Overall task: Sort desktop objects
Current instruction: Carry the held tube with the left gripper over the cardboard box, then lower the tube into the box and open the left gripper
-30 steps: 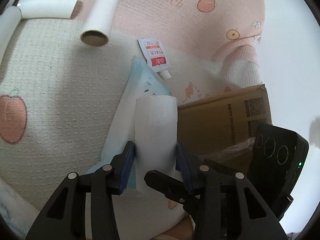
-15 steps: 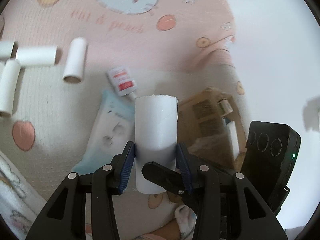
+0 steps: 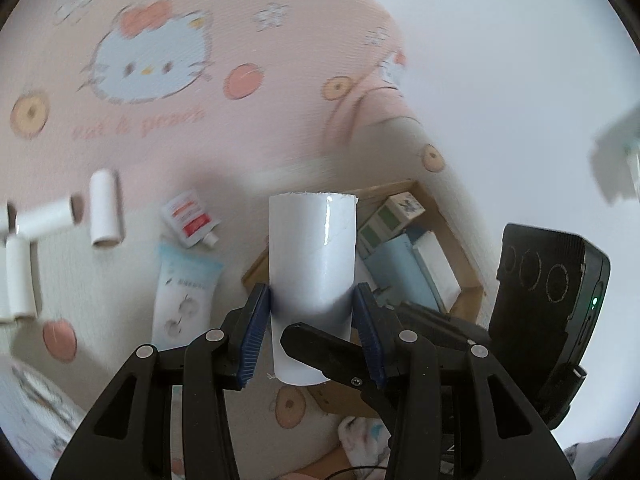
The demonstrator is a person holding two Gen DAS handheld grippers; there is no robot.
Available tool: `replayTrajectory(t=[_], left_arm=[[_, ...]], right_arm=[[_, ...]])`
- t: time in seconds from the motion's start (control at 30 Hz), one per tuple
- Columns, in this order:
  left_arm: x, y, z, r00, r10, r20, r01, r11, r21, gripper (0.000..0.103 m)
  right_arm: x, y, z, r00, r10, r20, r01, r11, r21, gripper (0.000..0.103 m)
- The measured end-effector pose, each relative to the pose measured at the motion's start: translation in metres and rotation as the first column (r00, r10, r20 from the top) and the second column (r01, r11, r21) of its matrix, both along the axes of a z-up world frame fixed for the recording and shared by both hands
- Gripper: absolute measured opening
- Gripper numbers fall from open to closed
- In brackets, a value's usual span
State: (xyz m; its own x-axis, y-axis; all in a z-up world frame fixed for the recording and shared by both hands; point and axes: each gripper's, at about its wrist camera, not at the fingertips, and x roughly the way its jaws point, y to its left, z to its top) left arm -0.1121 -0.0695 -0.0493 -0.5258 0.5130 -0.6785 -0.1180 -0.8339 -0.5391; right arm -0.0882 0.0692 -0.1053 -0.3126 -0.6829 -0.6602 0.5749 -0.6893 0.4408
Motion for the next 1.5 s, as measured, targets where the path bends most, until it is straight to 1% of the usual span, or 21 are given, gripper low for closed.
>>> replayTrajectory(t=[0.07,0.17,0.33,0.43,0.57,0.67,0.77,0.83,0.9,1.0,1.07,1.13,1.2,1.27,1.33,1.4,1.5], left_arm=[[-0.006,0.010,0.003,1.000,-0.017,-0.007,0.017,1.000,0.007,0.047],[-0.018,0.028,0.005,0.999,-0.043,0.003,0.043,0.999,0.025,0.047],[-0.035,0.067,0.003,0.994,-0.112,0.002,0.112,0.994,-0.007,0.047],[-0.045,0.086,-0.001,0.989,-0.148,0.022,0.149,0.988,-0.028,0.047],[-0.060,0.113,-0.011,0.978,-0.195,0.081,0.199,0.979,-0.050,0.047],[-0.066,0.131,-0.019,0.970,-0.222,0.100,0.231,0.969,-0.093,0.047],[-0.072,0.143,-0.028,0.967,-0.228,0.109,0.241,0.963,-0.121,0.047],[-0.077,0.146,-0.032,0.964,-0.233,0.126,0.248,0.961,-0.123,0.047],[-0.085,0.146,-0.038,0.960,-0.230,0.162,0.249,0.961,-0.116,0.047],[-0.094,0.143,-0.045,0.952,-0.228,0.202,0.253,0.962,-0.105,0.047],[-0.101,0.142,-0.052,0.941,-0.223,0.253,0.256,0.961,-0.103,0.047],[-0.105,0.145,-0.055,0.931,-0.227,0.287,0.273,0.953,-0.132,0.047],[-0.108,0.153,-0.057,0.918,-0.242,0.315,0.310,0.932,-0.188,0.047],[-0.111,0.155,-0.059,0.911,-0.241,0.334,0.320,0.925,-0.204,0.047],[-0.116,0.154,-0.063,0.902,-0.245,0.355,0.328,0.925,-0.193,0.047],[-0.119,0.151,-0.066,0.896,-0.248,0.368,0.326,0.930,-0.169,0.047],[-0.123,0.149,-0.069,0.890,-0.241,0.387,0.319,0.936,-0.151,0.047]], right_arm=[[-0.004,0.010,0.007,1.000,-0.012,-0.014,0.012,1.000,0.000,0.041],[-0.010,0.027,0.020,0.998,-0.033,-0.048,0.034,0.999,0.014,0.041],[-0.025,0.056,0.030,0.994,-0.077,-0.073,0.081,0.996,0.047,0.041],[-0.037,0.074,0.030,0.993,-0.095,-0.064,0.099,0.993,0.063,0.041],[-0.050,0.094,0.024,0.992,-0.109,-0.056,0.115,0.985,0.129,0.041],[-0.057,0.107,0.015,0.994,-0.104,-0.042,0.109,0.983,0.149,0.041],[-0.067,0.113,0.007,0.995,-0.098,-0.022,0.100,0.978,0.181,0.041],[-0.073,0.114,0.002,0.995,-0.098,-0.011,0.098,0.974,0.206,0.041],[-0.080,0.114,-0.003,0.996,-0.090,-0.006,0.089,0.967,0.239,0.041],[-0.086,0.114,-0.010,0.996,-0.084,0.022,0.075,0.963,0.259,0.041],[-0.092,0.112,-0.015,0.996,-0.077,0.041,0.063,0.963,0.261,0.041],[-0.099,0.109,-0.022,0.995,-0.064,0.080,0.040,0.962,0.270,0.041],[-0.105,0.106,-0.027,0.993,-0.055,0.103,0.025,0.960,0.280,0.041],[-0.110,0.104,-0.032,0.991,-0.039,0.129,-0.001,0.956,0.295,0.041],[-0.114,0.104,-0.036,0.988,-0.037,0.148,-0.009,0.955,0.297,0.041],[-0.119,0.105,-0.039,0.984,-0.044,0.174,-0.009,0.957,0.291,0.041],[-0.126,0.109,-0.042,0.978,-0.052,0.201,-0.007,0.959,0.283,0.041]])
